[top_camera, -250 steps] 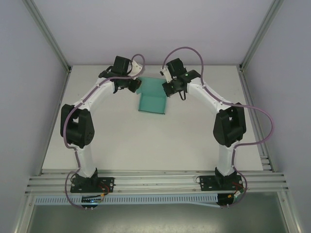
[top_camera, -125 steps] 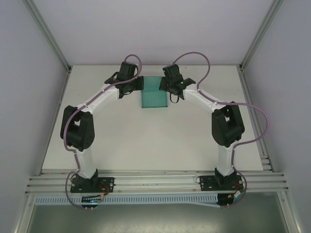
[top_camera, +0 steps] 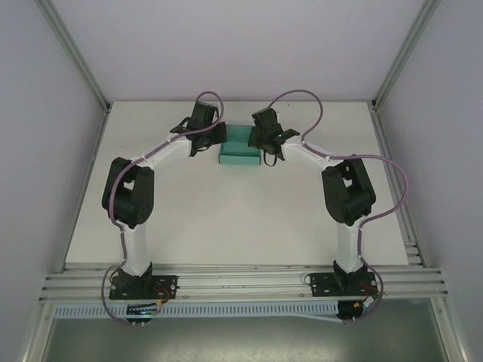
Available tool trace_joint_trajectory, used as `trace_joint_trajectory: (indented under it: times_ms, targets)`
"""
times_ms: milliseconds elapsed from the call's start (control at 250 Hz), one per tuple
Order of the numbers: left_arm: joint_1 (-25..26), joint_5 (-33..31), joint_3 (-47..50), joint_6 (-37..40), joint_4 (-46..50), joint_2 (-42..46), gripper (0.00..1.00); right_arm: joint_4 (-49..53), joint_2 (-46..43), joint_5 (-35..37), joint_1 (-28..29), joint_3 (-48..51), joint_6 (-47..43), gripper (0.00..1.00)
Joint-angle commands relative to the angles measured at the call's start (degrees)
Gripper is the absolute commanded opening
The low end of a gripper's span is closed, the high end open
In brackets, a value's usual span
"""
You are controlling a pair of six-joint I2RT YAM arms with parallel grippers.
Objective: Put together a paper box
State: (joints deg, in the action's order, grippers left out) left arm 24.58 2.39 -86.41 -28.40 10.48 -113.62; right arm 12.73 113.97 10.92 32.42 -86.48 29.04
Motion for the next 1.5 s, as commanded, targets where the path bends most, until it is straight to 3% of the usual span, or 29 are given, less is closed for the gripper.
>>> trace_joint_trajectory:
  times_ms: [0, 308, 376, 604, 695, 743, 795, 807, 919, 1079, 1227, 1495]
  targets:
    - [1.41, -0.86, 3.78, -0.64, -1.86, 0.93, 0.0, -1.22, -0.6, 1.15, 0.86, 3.37, 0.58, 0.0]
    - [1.79, 4.65, 21.91, 1.66, -12.88, 9.42, 0.0, -13.13, -7.44, 9.86, 3.61, 19.52, -4.04, 0.0]
    - [1.79, 5.49, 24.41, 1.77, -14.12, 11.69, 0.06, -17.83, -8.81, 10.43, 3.86, 23.64, -4.68, 0.0]
    - [1.79, 4.16, 28.14, 1.41, -10.8, 18.17, 0.38, -33.95, -11.52, 9.28, 4.45, 37.18, -10.4, 0.0]
    - [1.81, 4.47, 28.66, 0.9, -7.8, 21.09, 0.55, -36.75, -11.49, 8.72, 4.66, 39.95, -12.84, 0.0]
    - [1.79, 4.59, 29.38, 0.39, -6.87, 23.09, 0.67, -38.2, -11.4, 7.27, 4.73, 41.07, -14.46, 0.0]
    - [1.77, 4.48, 30.02, -0.19, -5.56, 25.15, 0.96, -40.46, -11.56, 6.94, 4.99, 42.38, -15.85, 0.0]
    - [1.79, 4.67, 30.26, -0.22, -5.36, 25.66, 0.98, -41.02, -11.61, 6.97, 5.08, 42.74, -16.2, 0.0]
    - [1.79, 4.89, 31.13, -2.27, -3.41, 30.49, 0.98, -44.29, -11.99, 9.4, 6.44, 44.28, -18.69, 0.0]
    - [0.09, -0.8, 28.31, -8.58, 2.72, 33.06, 0.99, -47.69, -11.51, 12.33, 9.76, 44.52, -24.09, 0.0]
    - [-6.11, 12.03, 26.5, -12.65, 1.57, 27.33, 0.99, -49.05, -10.68, 14.81, 11.26, 44.48, -24.71, 0.0]
    - [-6.64, 22.7, 17.86, -12.05, -0.16, 11.52, 0.98, -49.75, -11.31, 14.91, 11.64, 45.71, -25.16, 0.0]
